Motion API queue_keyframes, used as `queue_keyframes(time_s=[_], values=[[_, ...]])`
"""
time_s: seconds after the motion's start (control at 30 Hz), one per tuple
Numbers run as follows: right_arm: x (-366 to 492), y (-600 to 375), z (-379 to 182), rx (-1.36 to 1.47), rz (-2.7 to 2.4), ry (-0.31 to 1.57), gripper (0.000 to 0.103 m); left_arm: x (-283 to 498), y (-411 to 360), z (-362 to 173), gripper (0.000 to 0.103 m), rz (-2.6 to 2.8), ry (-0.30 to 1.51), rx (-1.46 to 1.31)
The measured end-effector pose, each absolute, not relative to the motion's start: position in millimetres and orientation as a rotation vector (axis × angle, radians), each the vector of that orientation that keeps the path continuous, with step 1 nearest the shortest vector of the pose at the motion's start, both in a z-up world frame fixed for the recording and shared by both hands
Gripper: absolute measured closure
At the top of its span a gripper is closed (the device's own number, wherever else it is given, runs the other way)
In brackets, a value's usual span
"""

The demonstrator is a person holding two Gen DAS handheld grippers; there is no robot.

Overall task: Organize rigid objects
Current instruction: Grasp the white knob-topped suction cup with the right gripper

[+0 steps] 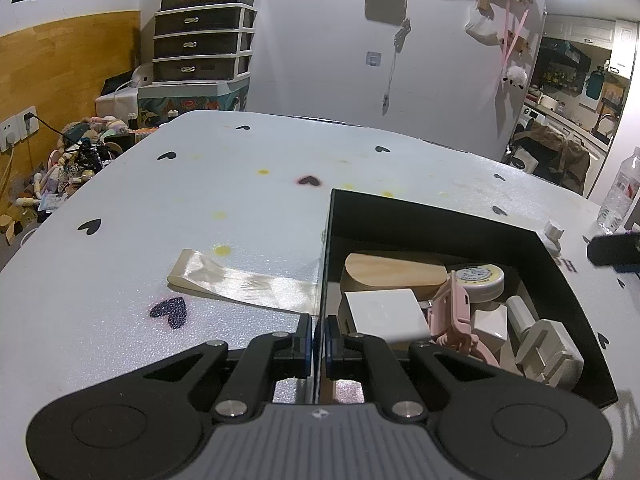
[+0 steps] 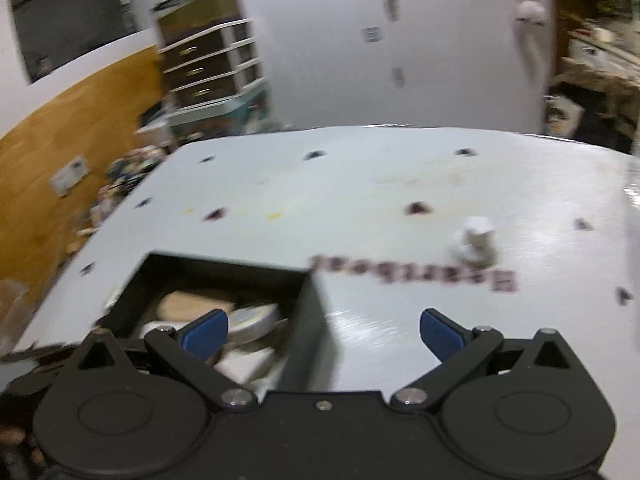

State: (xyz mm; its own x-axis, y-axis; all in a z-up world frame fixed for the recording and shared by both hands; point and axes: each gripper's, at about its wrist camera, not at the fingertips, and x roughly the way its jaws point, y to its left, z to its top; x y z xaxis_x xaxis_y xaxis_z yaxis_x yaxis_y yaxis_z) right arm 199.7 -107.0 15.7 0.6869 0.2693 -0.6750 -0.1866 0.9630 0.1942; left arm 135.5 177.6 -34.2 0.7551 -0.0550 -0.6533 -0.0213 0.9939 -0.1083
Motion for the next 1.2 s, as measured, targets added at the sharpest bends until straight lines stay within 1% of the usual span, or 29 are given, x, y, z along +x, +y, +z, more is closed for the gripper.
queue_keyframes(time_s=[0.2, 0.3, 0.43, 0.57, 0.7, 0.77, 0.83, 0.87, 0.97, 1.03, 1.2], values=[[226.1, -139.1, 4.3, 0.092, 0.091, 0.721, 0.0, 136.1, 178.4, -35.7, 0.097, -0.013, 0.719, -0.113], [246.6, -150.6, -8.9, 0.036, 0.054, 0.698, 0.0, 136.7, 179.1, -36.0, 0.097, -0.013, 0.721, -0.112], [277.9, -163.7, -32.7, 0.035, 0.039, 0.738, 0.0, 138.5, 178.3, -36.7, 0.097, -0.01, 0.722, -0.113], [297.2, -170.7, -49.2, 0.056, 0.037, 0.68, 0.0, 140.1, 177.5, -37.0, 0.097, -0.008, 0.727, -0.111], [318.3, -172.5, -63.6, 0.056, -0.002, 0.72, 0.0, 140.5, 177.1, -37.4, 0.097, -0.005, 0.731, -0.108], [326.0, -175.2, -70.7, 0.079, -0.009, 0.746, 0.002, 141.4, 176.4, -37.6, 0.097, -0.004, 0.732, -0.107], [331.0, -175.8, -76.3, 0.075, -0.024, 0.745, 0.012, 141.8, 176.2, -37.7, 0.097, -0.003, 0.733, -0.107], [333.2, -175.8, -79.1, 0.069, -0.028, 0.75, 0.019, 141.8, 176.4, -37.8, 0.097, -0.003, 0.734, -0.107], [336.0, -175.0, -82.7, 0.042, -0.056, 0.721, 0.03, 142.3, 175.8, -38.1, 0.097, -0.002, 0.735, -0.107], [335.3, -176.3, -82.0, 0.042, -0.043, 0.7, 0.049, 142.4, 175.7, -38.2, 0.097, -0.002, 0.735, -0.108], [331.6, -178.8, -82.2, 0.029, -0.033, 0.684, 0.05, 142.1, 175.8, -39.1, 0.097, 0.0, 0.736, -0.11]])
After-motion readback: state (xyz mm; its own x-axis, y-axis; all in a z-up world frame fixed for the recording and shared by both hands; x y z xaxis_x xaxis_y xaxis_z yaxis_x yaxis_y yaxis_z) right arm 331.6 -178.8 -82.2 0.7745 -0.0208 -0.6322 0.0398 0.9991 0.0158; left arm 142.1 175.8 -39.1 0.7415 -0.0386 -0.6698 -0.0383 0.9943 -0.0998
